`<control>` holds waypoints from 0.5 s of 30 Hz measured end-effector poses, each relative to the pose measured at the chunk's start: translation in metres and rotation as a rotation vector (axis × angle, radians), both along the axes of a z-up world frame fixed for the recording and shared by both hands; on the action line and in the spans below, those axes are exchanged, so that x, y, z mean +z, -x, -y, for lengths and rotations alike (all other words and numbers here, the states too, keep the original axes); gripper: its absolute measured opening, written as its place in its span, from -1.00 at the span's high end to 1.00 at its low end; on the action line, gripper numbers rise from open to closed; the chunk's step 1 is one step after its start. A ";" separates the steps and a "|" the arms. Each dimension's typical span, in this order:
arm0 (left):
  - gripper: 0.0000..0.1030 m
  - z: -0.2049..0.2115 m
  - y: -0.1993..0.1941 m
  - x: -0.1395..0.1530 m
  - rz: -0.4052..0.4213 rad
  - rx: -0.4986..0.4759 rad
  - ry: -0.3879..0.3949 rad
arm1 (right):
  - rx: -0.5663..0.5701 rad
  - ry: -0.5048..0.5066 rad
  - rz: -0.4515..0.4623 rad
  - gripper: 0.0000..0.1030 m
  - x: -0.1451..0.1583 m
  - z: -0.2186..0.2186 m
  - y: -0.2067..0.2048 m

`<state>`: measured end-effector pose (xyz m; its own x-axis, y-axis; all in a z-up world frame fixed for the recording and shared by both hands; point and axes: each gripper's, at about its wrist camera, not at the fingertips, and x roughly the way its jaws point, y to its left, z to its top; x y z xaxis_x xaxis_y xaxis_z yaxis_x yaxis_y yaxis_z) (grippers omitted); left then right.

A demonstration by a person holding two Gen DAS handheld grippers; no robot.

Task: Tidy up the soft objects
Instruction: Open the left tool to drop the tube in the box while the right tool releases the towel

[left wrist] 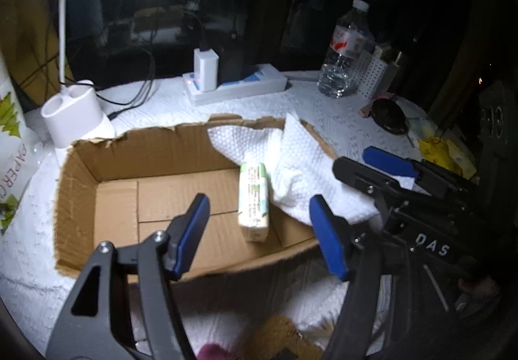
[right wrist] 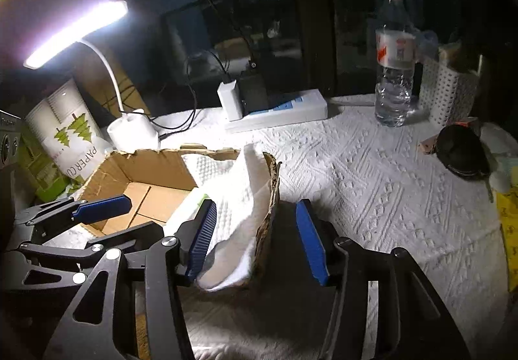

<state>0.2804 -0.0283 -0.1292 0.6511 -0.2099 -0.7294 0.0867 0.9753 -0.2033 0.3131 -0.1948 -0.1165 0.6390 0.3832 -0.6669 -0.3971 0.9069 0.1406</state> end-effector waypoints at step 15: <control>-0.27 -0.009 0.034 0.013 0.042 0.017 -0.017 | 0.008 0.010 0.028 -0.12 0.007 -0.008 0.025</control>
